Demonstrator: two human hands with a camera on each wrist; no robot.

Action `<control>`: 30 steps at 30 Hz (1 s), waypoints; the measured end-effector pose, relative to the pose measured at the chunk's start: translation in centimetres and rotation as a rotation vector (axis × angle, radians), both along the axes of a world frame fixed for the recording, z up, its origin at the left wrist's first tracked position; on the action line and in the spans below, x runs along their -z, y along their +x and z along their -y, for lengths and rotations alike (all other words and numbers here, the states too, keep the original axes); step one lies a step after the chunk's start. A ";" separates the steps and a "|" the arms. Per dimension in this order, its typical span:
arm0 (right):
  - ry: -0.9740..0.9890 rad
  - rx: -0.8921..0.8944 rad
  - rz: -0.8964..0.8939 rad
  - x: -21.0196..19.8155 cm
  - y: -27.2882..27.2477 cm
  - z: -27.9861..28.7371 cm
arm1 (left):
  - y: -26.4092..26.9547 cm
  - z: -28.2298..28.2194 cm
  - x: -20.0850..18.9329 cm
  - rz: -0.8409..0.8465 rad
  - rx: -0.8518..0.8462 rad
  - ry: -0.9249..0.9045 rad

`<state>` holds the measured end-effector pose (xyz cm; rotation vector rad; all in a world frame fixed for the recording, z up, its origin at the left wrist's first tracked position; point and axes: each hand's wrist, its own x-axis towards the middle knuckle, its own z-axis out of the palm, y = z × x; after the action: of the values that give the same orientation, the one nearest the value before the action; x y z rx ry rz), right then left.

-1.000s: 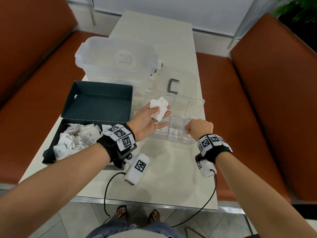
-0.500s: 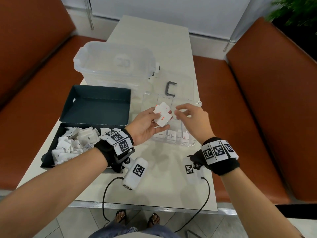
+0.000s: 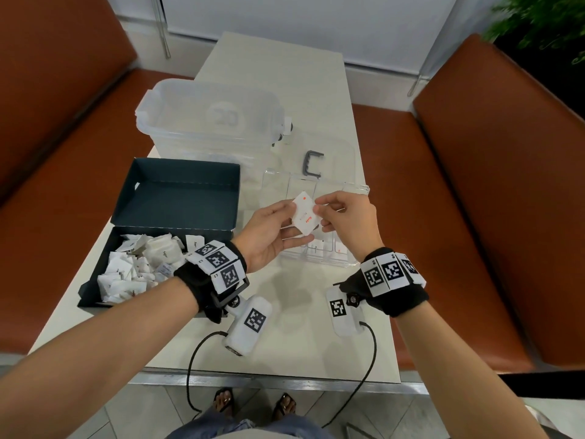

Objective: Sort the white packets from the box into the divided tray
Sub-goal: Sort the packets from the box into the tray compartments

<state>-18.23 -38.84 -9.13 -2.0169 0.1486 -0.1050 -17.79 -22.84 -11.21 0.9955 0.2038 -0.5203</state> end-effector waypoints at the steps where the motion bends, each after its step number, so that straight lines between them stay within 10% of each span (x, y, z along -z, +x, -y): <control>1: 0.012 -0.004 -0.009 0.0 -0.1 0.0 | -0.1 0.1 0.0 0.007 -0.004 -0.007; 17: 0.292 0.111 -0.079 -0.3 -0.5 -0.4 | -1.0 0.4 -0.4 0.017 0.004 -0.050; 30: 0.024 -0.031 0.058 -0.4 -1.0 -0.7 | -1.0 0.7 -0.5 0.019 -0.035 -0.009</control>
<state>-19.26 -38.11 -8.74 -1.9889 0.0821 -0.1413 -18.75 -23.58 -10.70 0.9861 0.2010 -0.4797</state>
